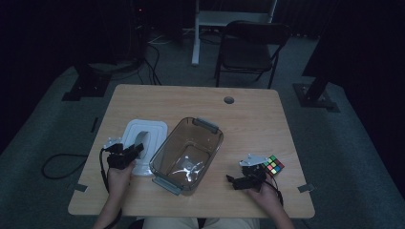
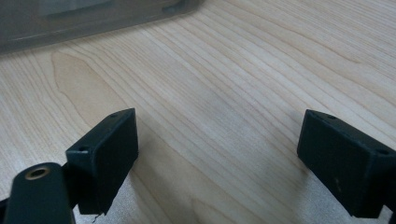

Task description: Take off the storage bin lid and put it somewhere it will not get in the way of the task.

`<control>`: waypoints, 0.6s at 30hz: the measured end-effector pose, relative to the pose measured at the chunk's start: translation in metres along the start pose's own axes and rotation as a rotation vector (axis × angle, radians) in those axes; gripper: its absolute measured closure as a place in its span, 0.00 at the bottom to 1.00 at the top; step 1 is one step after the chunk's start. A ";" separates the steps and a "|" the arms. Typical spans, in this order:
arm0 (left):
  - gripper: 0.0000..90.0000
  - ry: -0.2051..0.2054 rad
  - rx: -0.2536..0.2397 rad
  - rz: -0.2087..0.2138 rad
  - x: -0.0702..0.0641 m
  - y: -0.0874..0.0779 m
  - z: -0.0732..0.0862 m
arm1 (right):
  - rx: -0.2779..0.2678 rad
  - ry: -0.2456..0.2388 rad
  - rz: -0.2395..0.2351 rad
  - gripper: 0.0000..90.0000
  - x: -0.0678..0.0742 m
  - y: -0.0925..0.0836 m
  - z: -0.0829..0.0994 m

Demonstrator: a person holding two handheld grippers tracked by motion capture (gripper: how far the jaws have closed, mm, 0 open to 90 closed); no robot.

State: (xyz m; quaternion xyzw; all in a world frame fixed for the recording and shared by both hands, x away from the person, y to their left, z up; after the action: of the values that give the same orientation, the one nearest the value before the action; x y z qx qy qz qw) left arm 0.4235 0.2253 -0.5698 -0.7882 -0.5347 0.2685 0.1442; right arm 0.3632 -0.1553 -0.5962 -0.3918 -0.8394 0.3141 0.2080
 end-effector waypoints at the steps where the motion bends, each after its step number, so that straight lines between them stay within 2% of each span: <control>1: 0.76 -0.002 0.001 0.002 0.001 0.000 0.001 | 0.000 -0.001 0.000 0.13 0.000 0.000 0.000; 6: 0.75 0.017 0.007 0.010 0.000 -0.001 0.000 | 0.001 0.001 0.000 0.13 0.000 0.000 0.000; 8: 0.73 0.066 -0.001 0.001 -0.001 -0.004 -0.003 | 0.001 0.000 0.000 0.13 0.000 0.000 0.000; 9: 0.65 0.088 -0.012 0.001 -0.002 -0.006 -0.006 | 0.001 0.002 0.001 0.13 0.000 0.000 0.000; 14: 0.47 0.144 -0.056 0.010 -0.007 -0.021 -0.020 | 0.000 0.014 0.014 0.13 0.000 0.000 0.000; 16: 0.38 0.177 -0.059 0.055 -0.014 -0.025 -0.023 | 0.002 0.015 0.017 0.13 0.000 0.001 -0.001; 18: 0.34 0.201 -0.051 0.085 -0.021 -0.026 -0.024 | 0.005 0.023 0.024 0.13 0.000 0.002 -0.002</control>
State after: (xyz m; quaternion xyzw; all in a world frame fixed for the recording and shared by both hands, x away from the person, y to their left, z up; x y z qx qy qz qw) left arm 0.4114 0.2175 -0.5312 -0.8365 -0.4903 0.1803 0.1653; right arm 0.3648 -0.1537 -0.5962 -0.4049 -0.8313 0.3142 0.2149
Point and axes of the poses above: each handheld gripper's, and its own axes: y roughly forward along the jaws, z roughly out of its underside, x roughly to its left, the point moved 10 cm from there along y, roughly forward along the jaws, and after that the axes turned 8 degrees about y, right-handed, at the moved point
